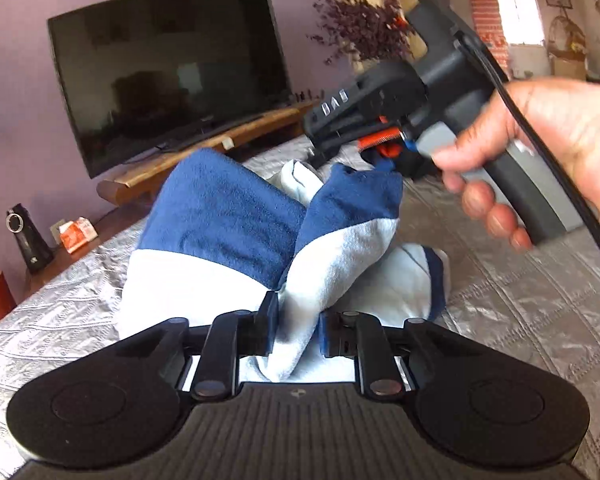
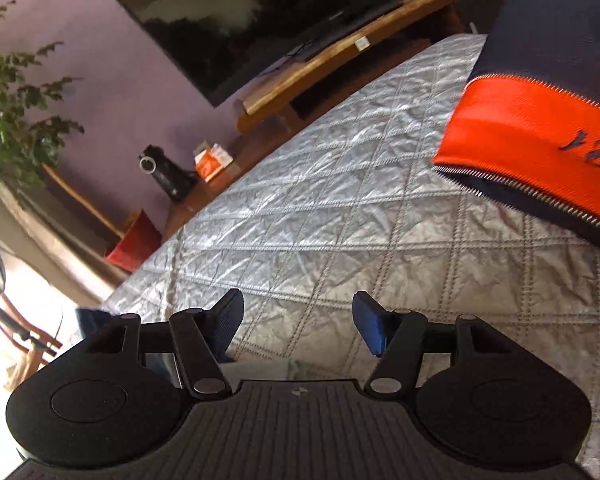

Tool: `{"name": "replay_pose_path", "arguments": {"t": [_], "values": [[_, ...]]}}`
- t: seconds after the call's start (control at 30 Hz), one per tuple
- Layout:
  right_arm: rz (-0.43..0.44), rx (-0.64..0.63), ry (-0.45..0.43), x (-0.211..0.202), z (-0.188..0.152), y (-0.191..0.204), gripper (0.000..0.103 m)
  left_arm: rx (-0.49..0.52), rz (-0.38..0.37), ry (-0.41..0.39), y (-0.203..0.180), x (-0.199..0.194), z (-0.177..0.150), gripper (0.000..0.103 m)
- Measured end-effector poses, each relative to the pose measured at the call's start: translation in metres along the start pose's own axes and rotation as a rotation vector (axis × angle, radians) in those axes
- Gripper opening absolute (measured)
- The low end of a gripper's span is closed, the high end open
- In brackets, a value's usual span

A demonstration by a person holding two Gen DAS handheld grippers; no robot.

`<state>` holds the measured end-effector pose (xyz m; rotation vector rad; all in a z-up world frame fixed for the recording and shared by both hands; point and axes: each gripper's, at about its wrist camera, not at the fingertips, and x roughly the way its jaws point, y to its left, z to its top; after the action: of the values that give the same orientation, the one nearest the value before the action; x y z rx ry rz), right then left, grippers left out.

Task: Fold clothes
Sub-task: 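Carry the t-shirt onto the clothes stack and open the left gripper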

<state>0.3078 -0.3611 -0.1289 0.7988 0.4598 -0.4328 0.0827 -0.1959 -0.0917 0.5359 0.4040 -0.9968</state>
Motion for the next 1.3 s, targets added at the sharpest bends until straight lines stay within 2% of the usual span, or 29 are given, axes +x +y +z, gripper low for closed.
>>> {"name": "replay_pose_path", "arguments": {"t": [0.1, 0.2, 0.27, 0.33, 0.4, 0.47, 0.53, 0.57, 0.6, 0.63, 0.67, 0.73, 0.77, 0.8, 0.87, 0.93, 1.0, 1.1, 1.17, 1.2, 1.3], "values": [[0.027, -0.073, -0.008, -0.001, 0.001, 0.009, 0.074, -0.021, -0.021, 0.015, 0.005, 0.002, -0.001, 0.020], [0.076, -0.154, -0.002, 0.003, -0.003, 0.027, 0.074, -0.176, -0.121, 0.009, 0.030, 0.004, 0.003, 0.030], [0.111, -0.178, -0.019, 0.001, -0.004, 0.035, 0.076, -0.252, -0.176, -0.020, 0.040, 0.000, 0.007, 0.038], [0.149, -0.181, -0.045, -0.005, -0.003, 0.041, 0.079, -0.281, -0.242, -0.049, 0.048, -0.006, 0.009, 0.045], [0.175, -0.199, -0.069, -0.011, -0.004, 0.046, 0.079, -0.350, -0.280, -0.097, 0.066, -0.015, 0.009, 0.048], [0.209, -0.240, -0.138, -0.022, -0.004, 0.054, 0.079, -0.477, -0.263, -0.158, 0.093, -0.023, 0.006, 0.055], [0.267, -0.271, -0.230, -0.037, -0.003, 0.061, 0.072, -0.616, -0.214, -0.203, 0.118, -0.023, 0.001, 0.060], [0.301, -0.283, -0.262, -0.042, -0.002, 0.064, 0.065, -0.673, -0.171, -0.188, 0.127, -0.019, -0.001, 0.061], [0.321, -0.296, -0.253, -0.041, -0.002, 0.067, 0.048, -0.718, -0.127, -0.152, 0.134, -0.013, -0.004, 0.060], [0.317, -0.318, -0.238, -0.038, -0.004, 0.072, 0.033, -0.736, -0.082, -0.100, 0.138, -0.006, -0.006, 0.055], [0.317, -0.354, -0.215, -0.034, -0.007, 0.079, 0.031, -0.724, -0.038, -0.030, 0.138, 0.002, -0.007, 0.049], [0.340, -0.418, -0.165, -0.025, -0.014, 0.093, 0.031, -0.684, 0.040, 0.066, 0.134, 0.013, -0.008, 0.043], [0.378, -0.445, -0.129, -0.021, -0.017, 0.101, 0.031, -0.667, 0.053, 0.084, 0.132, 0.013, -0.008, 0.044], [0.398, -0.467, -0.100, -0.016, -0.020, 0.108, 0.031, -0.657, 0.051, 0.086, 0.131, 0.010, -0.011, 0.047], [0.384, -0.478, -0.018, -0.002, -0.028, 0.119, 0.037, -0.637, 0.046, 0.091, 0.131, 0.005, -0.019, 0.058], [0.335, -0.472, 0.085, 0.016, -0.037, 0.123, 0.048, -0.618, 0.049, 0.096, 0.129, 0.013, -0.018, 0.063], [0.178, -0.440, 0.157, 0.034, -0.046, 0.119, 0.050, -0.597, 0.061, 0.100, 0.126, 0.016, -0.016, 0.064], [0.113, -0.318, 0.243, 0.050, -0.052, 0.090, 0.052, -0.595, 0.050, 0.095, 0.120, 0.020, -0.018, 0.062], [0.111, -0.279, 0.237, 0.047, -0.051, 0.081, 0.053, -0.653, 0.026, 0.080, 0.128, 0.019, -0.022, 0.055], [0.106, -0.264, 0.231, 0.046, -0.051, 0.078, 0.057, -0.692, 0.026, 0.073, 0.135, 0.017, -0.025, 0.054], [0.167, -0.139, 0.187, 0.036, -0.044, 0.066, 0.059, -0.811, 0.076, 0.065, 0.151, 0.018, -0.040, 0.055]]}}
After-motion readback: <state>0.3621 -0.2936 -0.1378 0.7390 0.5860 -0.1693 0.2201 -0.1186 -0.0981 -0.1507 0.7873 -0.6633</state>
